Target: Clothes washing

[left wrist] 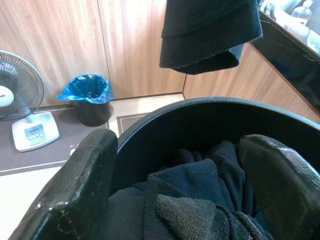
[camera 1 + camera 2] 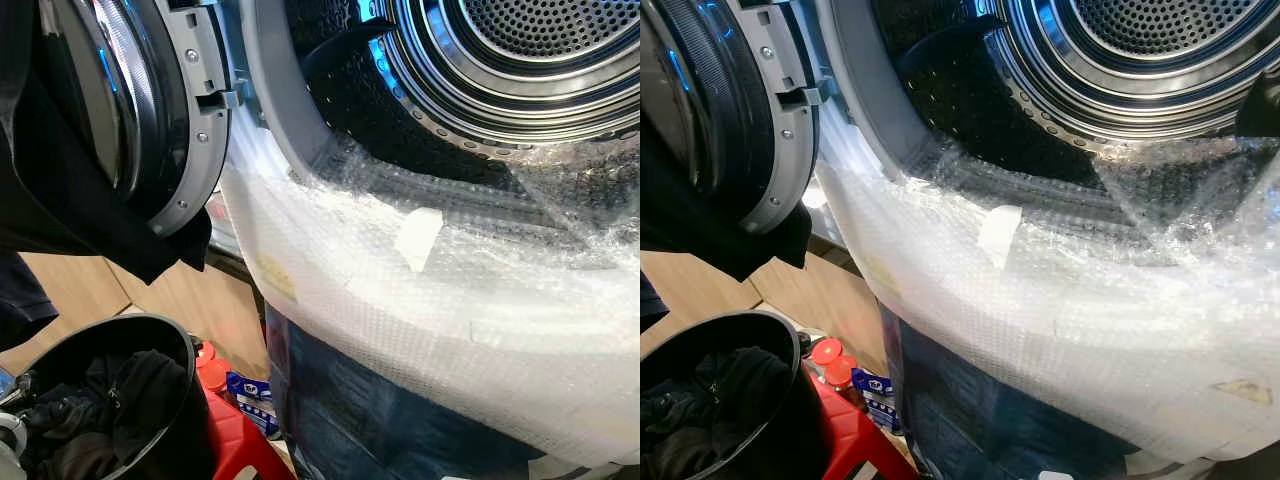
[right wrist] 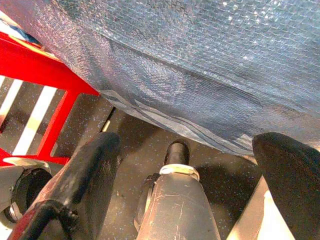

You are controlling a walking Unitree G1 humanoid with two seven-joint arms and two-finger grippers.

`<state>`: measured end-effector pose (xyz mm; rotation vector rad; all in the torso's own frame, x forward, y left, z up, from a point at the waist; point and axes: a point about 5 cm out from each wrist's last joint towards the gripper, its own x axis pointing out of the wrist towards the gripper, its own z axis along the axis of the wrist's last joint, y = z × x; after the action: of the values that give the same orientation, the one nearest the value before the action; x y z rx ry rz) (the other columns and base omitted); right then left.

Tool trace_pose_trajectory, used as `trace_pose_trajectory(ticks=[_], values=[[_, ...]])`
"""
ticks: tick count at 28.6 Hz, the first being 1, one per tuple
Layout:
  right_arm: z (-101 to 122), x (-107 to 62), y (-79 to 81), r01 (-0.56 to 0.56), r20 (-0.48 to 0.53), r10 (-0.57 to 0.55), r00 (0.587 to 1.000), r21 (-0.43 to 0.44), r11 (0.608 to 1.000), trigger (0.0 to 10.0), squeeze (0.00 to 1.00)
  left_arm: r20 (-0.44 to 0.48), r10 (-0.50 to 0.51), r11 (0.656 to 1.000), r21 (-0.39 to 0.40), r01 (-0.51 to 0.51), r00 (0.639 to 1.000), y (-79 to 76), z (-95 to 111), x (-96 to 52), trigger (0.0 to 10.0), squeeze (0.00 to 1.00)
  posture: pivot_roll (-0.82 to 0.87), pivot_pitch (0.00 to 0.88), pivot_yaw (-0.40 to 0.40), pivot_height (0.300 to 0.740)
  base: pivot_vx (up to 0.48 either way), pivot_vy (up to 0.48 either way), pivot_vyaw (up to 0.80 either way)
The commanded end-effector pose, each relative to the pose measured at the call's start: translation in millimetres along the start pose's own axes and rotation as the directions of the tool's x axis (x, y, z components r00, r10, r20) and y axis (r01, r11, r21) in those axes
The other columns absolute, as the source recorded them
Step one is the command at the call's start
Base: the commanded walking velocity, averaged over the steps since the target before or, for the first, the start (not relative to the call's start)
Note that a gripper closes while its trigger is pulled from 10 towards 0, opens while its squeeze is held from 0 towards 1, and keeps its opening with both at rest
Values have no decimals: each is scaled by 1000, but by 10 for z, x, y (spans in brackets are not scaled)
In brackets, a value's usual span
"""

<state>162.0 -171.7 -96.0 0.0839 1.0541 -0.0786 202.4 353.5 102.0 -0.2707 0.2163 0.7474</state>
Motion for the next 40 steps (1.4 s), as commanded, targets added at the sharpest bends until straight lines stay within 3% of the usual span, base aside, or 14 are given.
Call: trace_pose_trajectory(ticks=[1, 5, 6, 7, 8, 30, 31, 32, 33, 34, 40], values=[[-35, -3, 17, -6, -9, 6, 1000, -8, 1000, 10000, 0, -14, -7, 1000, 3, 7, 1000, -37, -35, -3, 10000, 1000, 161, 0, 81, 740, 0, 0, 0], [-36, -4, 22, -7, -6, 7, 1000, 0, 1000, 10000, 0, -63, -13, 1000, 2, 13, 998, -96, -132, -26, 10000, 1000, 162, 12, 83, 740, 0, 0, 0], [-42, -4, 25, -8, -7, 8, 1000, 0, 1000, 10000, 0, -75, -18, 1000, 3, 18, 997, -110, -160, -32, 10000, 824, 162, 11, 82, 740, 0, 0, 0], [-46, -5, 27, -9, -8, 9, 1000, -1, 1000, 10000, 0, -82, -22, 1000, 4, 22, 996, -118, -178, -37, 10000, 824, 162, 8, 82, 740, 0, 0, 0], [-56, -6, 34, -12, -11, 12, 1000, -3, 1000, 10000, 0, -110, -42, 999, 18, 44, 993, -161, -240, -51, 10000, 0, 166, 9, 82, 740, 0, 0, 0], [-97, -13, 16, -9, -17, 9, 1000, 5, 1000, 10000, 0, -197, -72, 997, 14, 76, 978, -283, -460, -168, 10000, 0, 149, 61, 90, 740, 0, 0, 0], [-101, -14, 15, -8, -18, 8, 1000, 6, 1000, 10000, 0, -202, -72, 997, 20, 77, 977, -287, -476, -173, 8431, 0, 146, 60, 90, 740, 0, 0, 0], [-103, -14, 14, -8, -18, 8, 1000, 7, 1000, 10000, 0, -204, -71, 997, 20, 77, 976, -290, -482, -175, 5176, 0, 146, 60, 90, 740, 0, 0, 0], [-105, -15, 14, -8, -18, 8, 1000, 8, 1000, 10000, 0, -206, -71, 997, 19, 76, 976, -292, -487, -178, 4784, 0, 144, 60, 90, 740, 0, 0, 0], [-107, -15, 13, -7, -19, 7, 1000, 9, 1000, 10000, 0, -204, -73, 997, 23, 80, 976, -299, -488, -183, 0, 0, 144, 60, 90, 740, 0, 0, 0], [-118, -17, 7, -7, -21, 7, 1000, 3, 1000, 10000, 0, -202, -93, 995, 28, 101, 975, -329, -499, -193, 0, 0, 140, 44, 90, 740, 0, 0, 0]])
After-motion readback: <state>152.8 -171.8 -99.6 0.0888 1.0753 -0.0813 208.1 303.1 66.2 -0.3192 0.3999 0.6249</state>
